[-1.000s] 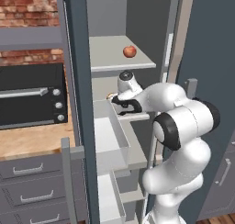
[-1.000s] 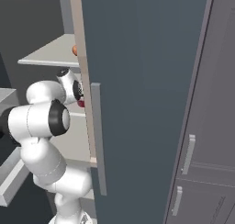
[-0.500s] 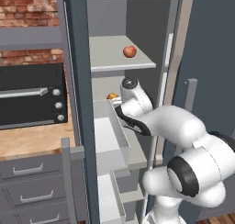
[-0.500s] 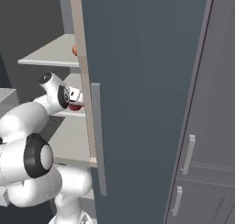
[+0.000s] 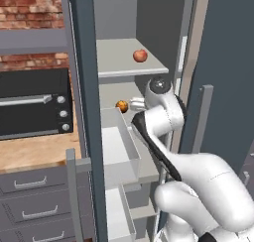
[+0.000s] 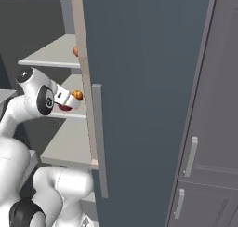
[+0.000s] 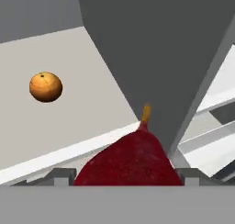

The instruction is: Take the orange, peach, and pear from the freezer and place them in the bowl on the counter.

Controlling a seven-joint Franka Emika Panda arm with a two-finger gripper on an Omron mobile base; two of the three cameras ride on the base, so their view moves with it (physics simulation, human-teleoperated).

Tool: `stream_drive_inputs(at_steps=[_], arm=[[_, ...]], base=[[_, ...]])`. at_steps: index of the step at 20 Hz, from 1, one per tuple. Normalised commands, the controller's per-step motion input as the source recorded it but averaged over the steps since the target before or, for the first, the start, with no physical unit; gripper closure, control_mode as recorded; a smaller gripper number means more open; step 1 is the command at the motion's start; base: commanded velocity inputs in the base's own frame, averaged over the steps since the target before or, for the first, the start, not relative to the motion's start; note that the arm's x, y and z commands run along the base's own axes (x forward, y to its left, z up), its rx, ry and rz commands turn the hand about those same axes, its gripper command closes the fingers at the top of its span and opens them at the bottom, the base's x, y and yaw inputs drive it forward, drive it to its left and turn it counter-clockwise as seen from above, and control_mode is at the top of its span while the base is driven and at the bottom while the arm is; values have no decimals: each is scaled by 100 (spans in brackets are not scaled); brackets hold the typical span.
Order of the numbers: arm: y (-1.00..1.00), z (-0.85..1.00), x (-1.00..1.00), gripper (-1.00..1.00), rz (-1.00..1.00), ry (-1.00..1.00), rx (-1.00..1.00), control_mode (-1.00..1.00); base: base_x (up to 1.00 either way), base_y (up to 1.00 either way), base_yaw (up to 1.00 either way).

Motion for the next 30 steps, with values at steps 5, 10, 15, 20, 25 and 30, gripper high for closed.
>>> stream_drive_inputs(at_steps=[5, 10, 15, 20, 25, 30], arm=[[-58, 43, -100, 100, -1, 0, 28, -100], [-88, 0, -100, 100, 0, 0, 32, -100], [0, 0, 0, 100, 0, 0, 0, 100], [0, 0, 0, 100, 0, 0, 0, 100], [0, 0, 0, 100, 0, 0, 0, 100], [0, 0, 0, 100, 0, 0, 0, 100]], base=[[0, 0, 0], [0, 0, 0], [-100, -20, 0], [-100, 20, 0], [-100, 90, 0], [-77, 100, 0]])
